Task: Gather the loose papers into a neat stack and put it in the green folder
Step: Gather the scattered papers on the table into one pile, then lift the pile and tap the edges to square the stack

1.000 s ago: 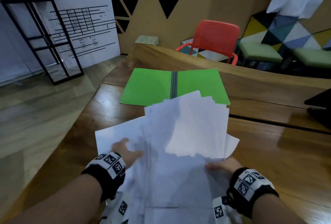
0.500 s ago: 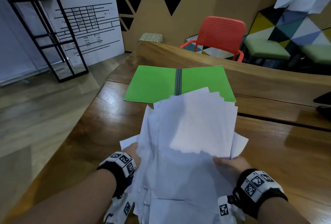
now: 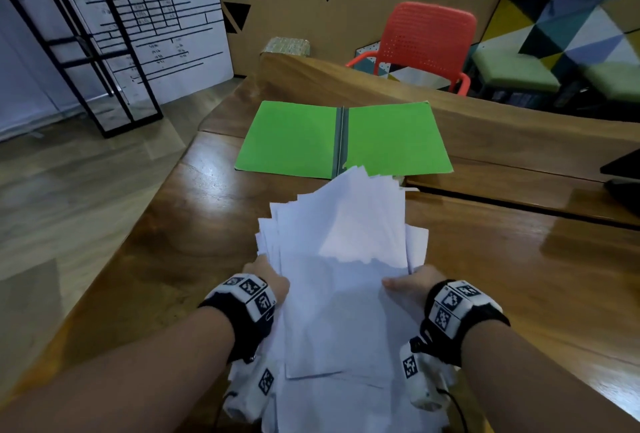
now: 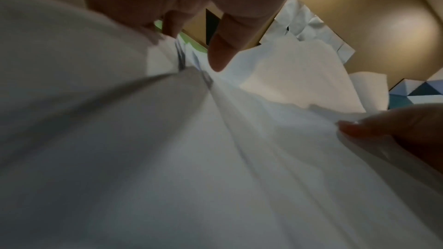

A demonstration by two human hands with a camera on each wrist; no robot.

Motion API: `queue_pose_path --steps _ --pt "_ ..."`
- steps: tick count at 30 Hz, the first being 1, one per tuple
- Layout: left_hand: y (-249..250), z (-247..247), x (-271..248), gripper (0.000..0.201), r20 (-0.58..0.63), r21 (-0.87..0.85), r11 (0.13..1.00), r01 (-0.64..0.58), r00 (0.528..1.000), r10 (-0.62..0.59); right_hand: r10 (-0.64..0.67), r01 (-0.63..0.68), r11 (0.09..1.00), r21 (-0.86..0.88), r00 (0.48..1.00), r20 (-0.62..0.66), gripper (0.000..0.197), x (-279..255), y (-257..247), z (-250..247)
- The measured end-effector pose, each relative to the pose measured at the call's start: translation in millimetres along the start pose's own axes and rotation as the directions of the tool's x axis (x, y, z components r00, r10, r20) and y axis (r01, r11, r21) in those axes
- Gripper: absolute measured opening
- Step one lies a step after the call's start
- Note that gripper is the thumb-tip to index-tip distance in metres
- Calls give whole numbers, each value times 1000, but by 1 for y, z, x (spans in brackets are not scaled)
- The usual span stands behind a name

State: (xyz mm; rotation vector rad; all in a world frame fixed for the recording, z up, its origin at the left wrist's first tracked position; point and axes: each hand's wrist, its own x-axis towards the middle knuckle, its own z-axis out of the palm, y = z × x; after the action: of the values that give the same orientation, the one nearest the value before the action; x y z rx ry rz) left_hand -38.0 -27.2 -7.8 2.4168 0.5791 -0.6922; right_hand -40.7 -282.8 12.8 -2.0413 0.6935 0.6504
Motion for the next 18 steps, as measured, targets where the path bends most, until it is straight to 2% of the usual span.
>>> queue_pose_path --steps 3,5,6,8,9,11,13,14,16,17,18 --pt "-1 -14 4 56 41 -51 996 -73 996 75 7 6 993 114 994 -112 75 3 4 5" --pt "-3 -20 7 48 58 -73 991 -112 992 117 82 -27 967 253 974 -212 92 7 9 7" --pt "-3 -21 8 45 61 -75 988 -132 989 137 128 -66 957 282 969 -209 94 7 10 10" --pt "-3 -20 9 53 70 -85 991 -101 992 107 151 -123 956 268 984 -89 83 1 11 16" --pt "-4 -20 7 63 65 -93 993 -68 995 75 131 -115 955 272 990 -42 69 -1 11 18" --pt "-8 -22 6 87 15 -125 992 -9 1000 11 35 -38 947 318 999 16 39 -9 5 16" --pt "-12 -30 -3 110 -5 -258 964 61 998 -65 -95 80 931 357 995 26 26 -23 -5 8" --pt "-14 -33 -4 105 4 -373 926 59 998 -62 -165 144 910 389 986 23 29 -29 -11 0" --pt "-9 -44 -14 54 -1 -611 790 -47 998 59 -289 253 846 469 957 5 49 -42 -22 -15" --pt "-3 -49 -22 41 -19 -696 711 -99 993 120 -334 304 824 479 942 -23 59 -49 -28 -23" --pt "4 -57 -30 44 -50 -747 646 -156 983 179 -378 366 800 475 923 -75 63 -57 -36 -30"
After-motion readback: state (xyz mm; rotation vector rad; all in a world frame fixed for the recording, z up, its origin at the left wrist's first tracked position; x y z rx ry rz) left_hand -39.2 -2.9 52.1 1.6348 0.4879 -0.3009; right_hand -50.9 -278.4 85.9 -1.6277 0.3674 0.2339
